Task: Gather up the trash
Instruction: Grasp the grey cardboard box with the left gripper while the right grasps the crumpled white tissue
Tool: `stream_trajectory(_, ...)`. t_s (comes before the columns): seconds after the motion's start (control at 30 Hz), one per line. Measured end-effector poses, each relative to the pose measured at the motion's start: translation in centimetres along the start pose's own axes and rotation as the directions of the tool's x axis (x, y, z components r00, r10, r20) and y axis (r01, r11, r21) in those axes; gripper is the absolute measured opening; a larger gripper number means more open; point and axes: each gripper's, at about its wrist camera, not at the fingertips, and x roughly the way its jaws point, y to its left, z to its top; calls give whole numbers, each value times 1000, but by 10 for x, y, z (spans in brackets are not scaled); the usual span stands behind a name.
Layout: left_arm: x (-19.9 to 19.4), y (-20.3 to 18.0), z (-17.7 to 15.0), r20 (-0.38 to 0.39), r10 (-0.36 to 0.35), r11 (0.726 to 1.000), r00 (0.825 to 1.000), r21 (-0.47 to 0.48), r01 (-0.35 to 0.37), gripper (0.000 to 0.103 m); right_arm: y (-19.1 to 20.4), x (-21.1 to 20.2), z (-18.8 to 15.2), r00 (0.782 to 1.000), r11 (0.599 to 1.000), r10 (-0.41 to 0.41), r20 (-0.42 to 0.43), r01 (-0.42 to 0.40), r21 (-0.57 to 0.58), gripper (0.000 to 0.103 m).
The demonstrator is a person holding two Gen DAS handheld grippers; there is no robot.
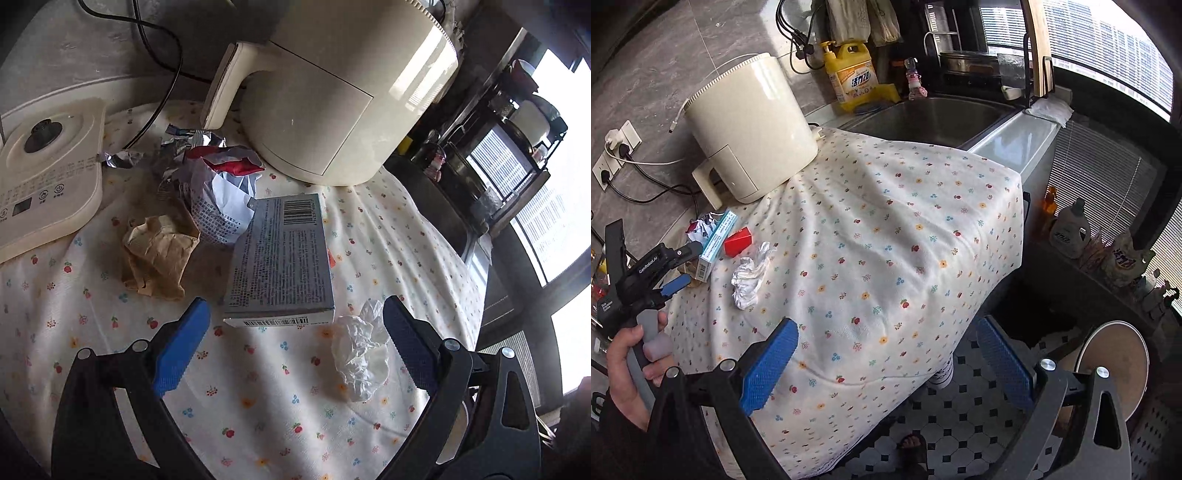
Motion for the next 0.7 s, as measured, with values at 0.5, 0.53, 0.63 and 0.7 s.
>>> stream_trajectory(0.5, -36, 6, -21, 69, -51, 999, 996, -16, 52, 63, 52, 25, 5, 996, 991, 74, -42, -78, -112, 95)
stream_trajectory(0.53, -42, 9, -23, 76, -44, 999, 996, -12, 45, 63, 60, 29, 6, 995, 988, 89, -50, -94, -124, 93)
stream_trajectory(0.63, -62, 17, -30, 101, -16, 1000, 995, 0, 17, 63, 83, 43, 8, 988, 977, 135, -77, -146, -156, 87)
stream_trajectory(0.7, -74, 24, -34, 118, 7, 1000, 993, 6, -7, 63, 99, 52, 9, 983, 968, 158, -97, -174, -181, 81)
